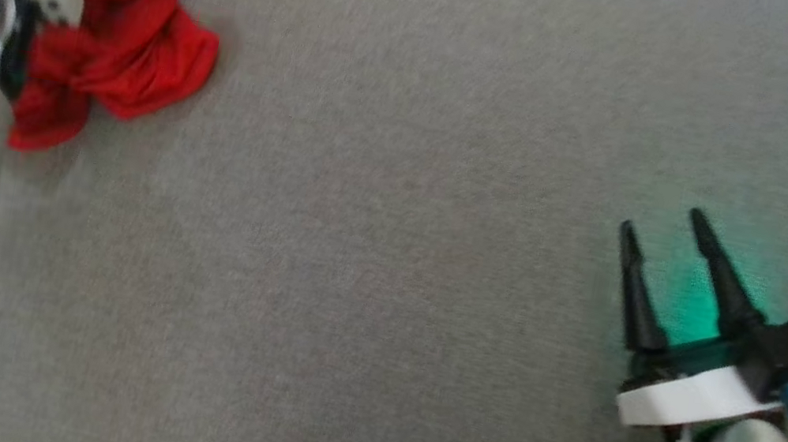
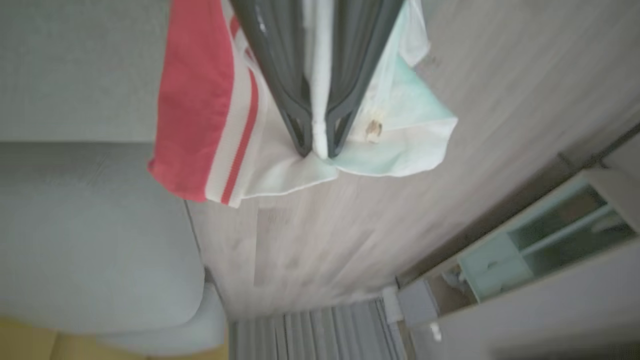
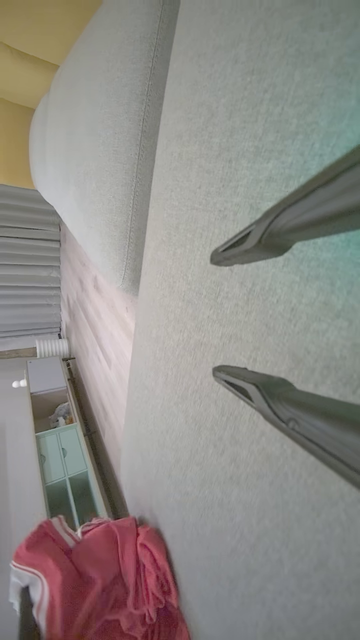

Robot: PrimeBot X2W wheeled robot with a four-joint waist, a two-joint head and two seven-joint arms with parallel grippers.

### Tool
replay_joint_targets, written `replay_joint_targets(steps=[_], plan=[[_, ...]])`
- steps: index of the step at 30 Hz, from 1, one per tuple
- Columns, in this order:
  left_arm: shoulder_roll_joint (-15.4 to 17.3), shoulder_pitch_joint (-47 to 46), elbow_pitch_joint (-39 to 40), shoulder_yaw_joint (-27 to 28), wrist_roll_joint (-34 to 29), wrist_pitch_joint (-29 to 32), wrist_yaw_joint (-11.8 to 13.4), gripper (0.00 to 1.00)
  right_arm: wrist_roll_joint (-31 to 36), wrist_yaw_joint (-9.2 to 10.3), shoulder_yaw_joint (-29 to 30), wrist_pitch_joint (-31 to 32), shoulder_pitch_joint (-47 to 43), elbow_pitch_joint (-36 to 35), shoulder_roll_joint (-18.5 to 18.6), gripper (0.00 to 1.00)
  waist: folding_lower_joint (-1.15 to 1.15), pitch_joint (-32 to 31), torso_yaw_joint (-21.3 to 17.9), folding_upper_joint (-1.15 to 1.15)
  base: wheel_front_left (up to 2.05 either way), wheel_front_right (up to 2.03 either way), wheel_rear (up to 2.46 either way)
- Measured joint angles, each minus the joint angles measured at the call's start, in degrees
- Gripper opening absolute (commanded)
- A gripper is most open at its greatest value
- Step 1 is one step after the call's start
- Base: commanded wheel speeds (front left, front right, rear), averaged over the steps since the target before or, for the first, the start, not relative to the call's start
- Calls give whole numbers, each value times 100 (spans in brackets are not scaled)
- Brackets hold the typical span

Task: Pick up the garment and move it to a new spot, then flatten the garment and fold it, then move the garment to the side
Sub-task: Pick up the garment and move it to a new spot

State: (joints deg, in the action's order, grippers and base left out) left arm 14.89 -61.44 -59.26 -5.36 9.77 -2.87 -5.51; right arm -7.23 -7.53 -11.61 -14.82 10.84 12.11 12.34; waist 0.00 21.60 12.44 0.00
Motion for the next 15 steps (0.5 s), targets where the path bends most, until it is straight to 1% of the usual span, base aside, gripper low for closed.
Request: replay_joint_targets(steps=[3, 5, 8, 10, 11, 13, 15], plan=[[67, -212, 325, -223, -91, -116, -77, 0, -44, 0, -123, 1, -48, 88, -205, 100, -1, -363, -197, 0, 0, 0, 0], [54, -288, 628, -423, -109, -129, -145, 0, -63, 0, -146, 2, -107, 103, -321, 100, -1, -599, -360, 0, 0, 0, 0], [13, -309, 1210, -715, -38, -70, -165, 0, -92, 0, -135, 2, -257, 104, -481, 100, -2, -922, -673, 0, 0, 0, 0], [-13, -305, 1644, -932, 140, 33, -166, 0, -92, 0, -144, 2, -386, 104, -537, 100, -1, -1103, -914, 0, 0, 0, 0], [-40, -279, 2148, -1160, 430, 167, -183, 0, -92, 0, -144, 2, -502, 101, -588, 100, -2, -1270, -1174, 0, 0, 0, 0], [-47, -218, 2637, -1337, 697, 289, -209, 0, -92, 0, -125, 2, -590, 98, -627, 100, -1, -1425, -1441, 0, 0, 0, 0], [-42, -85, 3086, -1400, 911, 386, -209, 0, -92, 0, -97, 2, -647, 94, -645, 100, -1, -1564, -1702, 0, 0, 0, 0]])
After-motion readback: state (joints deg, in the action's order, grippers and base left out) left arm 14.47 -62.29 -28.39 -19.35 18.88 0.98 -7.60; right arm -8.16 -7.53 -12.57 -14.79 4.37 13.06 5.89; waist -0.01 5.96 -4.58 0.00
